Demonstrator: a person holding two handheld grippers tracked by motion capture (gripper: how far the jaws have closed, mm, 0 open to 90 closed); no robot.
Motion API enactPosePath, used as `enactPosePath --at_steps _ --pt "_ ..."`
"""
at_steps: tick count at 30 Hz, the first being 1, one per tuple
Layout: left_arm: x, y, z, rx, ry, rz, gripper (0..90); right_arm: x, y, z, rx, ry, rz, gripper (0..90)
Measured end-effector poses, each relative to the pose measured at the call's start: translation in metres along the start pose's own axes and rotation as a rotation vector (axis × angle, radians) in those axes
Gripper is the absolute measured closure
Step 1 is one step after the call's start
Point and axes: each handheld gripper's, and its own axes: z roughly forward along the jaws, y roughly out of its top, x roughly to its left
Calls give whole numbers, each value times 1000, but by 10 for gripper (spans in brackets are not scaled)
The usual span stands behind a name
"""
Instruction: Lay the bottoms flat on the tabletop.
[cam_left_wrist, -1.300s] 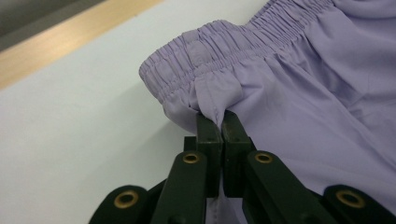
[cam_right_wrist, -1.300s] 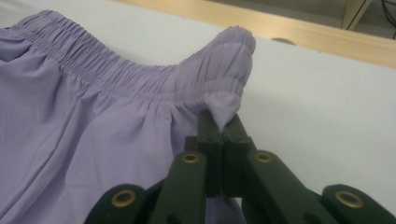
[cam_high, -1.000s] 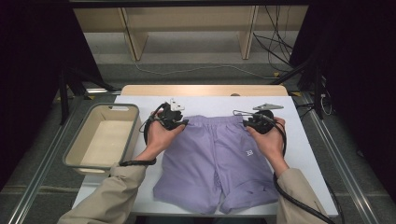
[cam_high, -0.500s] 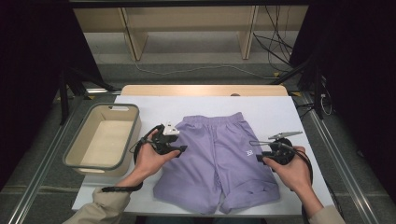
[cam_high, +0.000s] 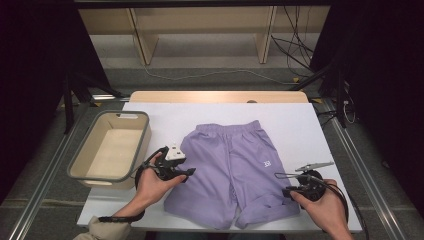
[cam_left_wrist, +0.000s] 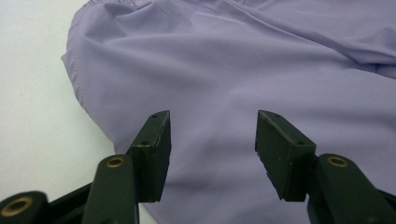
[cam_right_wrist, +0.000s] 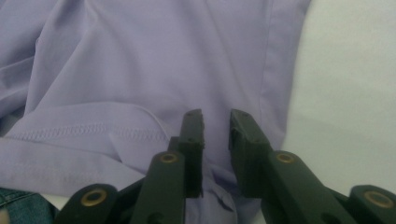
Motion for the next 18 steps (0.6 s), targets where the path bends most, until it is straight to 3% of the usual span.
enactPosePath --at_steps 8,12,18 --pt "-4 -6 -1 20 -10 6 457 -2 -10 -9 4 2 -4 700" --pt "-4 -9 -2 29 -13 6 461 0 -20 -8 55 12 -4 713" --pt "-4 -10 -5 26 -12 7 459 3 -29 -7 90 -6 -41 710"
